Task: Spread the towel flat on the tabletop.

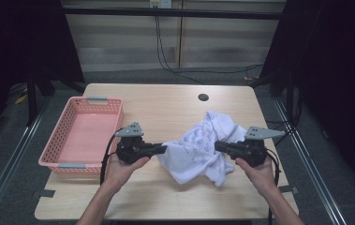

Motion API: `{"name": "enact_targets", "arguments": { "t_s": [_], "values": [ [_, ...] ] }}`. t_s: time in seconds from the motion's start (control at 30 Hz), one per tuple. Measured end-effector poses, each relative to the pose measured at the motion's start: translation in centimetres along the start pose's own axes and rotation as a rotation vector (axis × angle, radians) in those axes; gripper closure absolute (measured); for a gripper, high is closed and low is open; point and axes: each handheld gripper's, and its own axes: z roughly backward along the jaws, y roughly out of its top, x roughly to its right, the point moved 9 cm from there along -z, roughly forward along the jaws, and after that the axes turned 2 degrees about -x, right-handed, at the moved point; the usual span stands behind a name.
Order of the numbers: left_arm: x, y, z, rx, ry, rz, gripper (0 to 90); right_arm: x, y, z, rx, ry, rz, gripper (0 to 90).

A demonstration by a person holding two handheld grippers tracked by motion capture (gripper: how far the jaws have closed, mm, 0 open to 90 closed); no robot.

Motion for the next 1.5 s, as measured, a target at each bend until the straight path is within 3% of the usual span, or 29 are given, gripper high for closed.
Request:
{"name": "enact_targets", "arguments": {
  "t_s": [0.07,0.13,0.2,0.33,0.47,0.63,0.67,0.73,0.83,0.87,0.9,0.97,1.1,1.2,1.27,1.33,1.43,1.5],
  "values": [
    [0.2,0.7,0.6,0.034,-0.016,0.008,86.5,-0.3,-0.6,-0.5,-0.02,0.014,0.001,76.3],
    [0.6,1.4,1.0,0.051,-0.008,0.004,86.5,-1.6,-2.2,-2.0,-0.058,0.06,-0.01,68.2],
    [0.5,1.5,0.8,0.027,0.02,-0.003,86.3,-3.0,-3.3,-3.2,-0.073,0.105,-0.002,61.3],
    [-2.0,-0.4,-1.2,-0.034,0.076,0.074,81.2,-5.3,-4.9,-5.8,-0.165,0.151,0.051,54.0],
    [-4.2,-2.7,-2.7,-0.058,0.096,0.138,79.7,-5.3,-5.8,-7.4,-0.193,0.16,0.05,49.4],
    [-5.3,-4.1,-3.4,-0.07,0.113,0.19,76.0,-6.4,-7.1,-9.0,-0.252,0.186,0.083,46.5],
    [-5.4,-4.4,-3.5,-0.082,0.112,0.184,75.3,-6.3,-7.9,-9.4,-0.285,0.165,0.109,46.5],
    [-5.4,-4.8,-3.6,-0.092,0.111,0.2,74.8,-6.3,-8.3,-9.6,-0.299,0.164,0.118,46.6],
    [-5.5,-5.0,-3.7,-0.097,0.115,0.198,74.0,-6.5,-9.5,-9.8,-0.328,0.144,0.166,52.7],
    [-5.5,-4.9,-3.7,-0.09,0.112,0.2,73.0,-6.5,-9.5,-9.6,-0.339,0.137,0.186,69.9],
    [-5.5,-4.9,-3.6,-0.088,0.112,0.202,73.0,-6.5,-9.5,-9.6,-0.339,0.137,0.186,69.9],
    [-5.5,-4.8,-3.4,-0.085,0.112,0.198,73.0,-6.6,-9.6,-9.3,-0.348,0.161,0.175,85.7],
    [-5.5,-4.5,-2.7,-0.062,0.108,0.206,68.7,-6.6,-7.8,-7.7,-0.286,0.193,0.118,87.7],
    [-5.3,-4.1,-2.4,-0.038,0.109,0.214,59.9,-5.3,-5.2,-6.0,-0.193,0.163,0.075,87.7],
    [-5.0,-3.9,-2.1,-0.033,0.119,0.204,57.3,-3.6,-3.5,-4.9,-0.131,0.139,0.029,87.7],
    [-4.5,-3.6,-1.9,-0.024,0.114,0.187,54.7,-1.4,-2.1,-3.8,-0.081,0.079,-0.002,87.7],
    [-4.0,-3.6,-1.9,-0.032,0.108,0.173,51.4,2.0,-1.1,-2.7,-0.047,0.008,-0.045,87.7],
    [-3.9,-3.8,-1.9,-0.043,0.11,0.17,49.6,4.3,-1.3,-2.6,-0.051,-0.047,-0.072,87.7]
  ]
}}
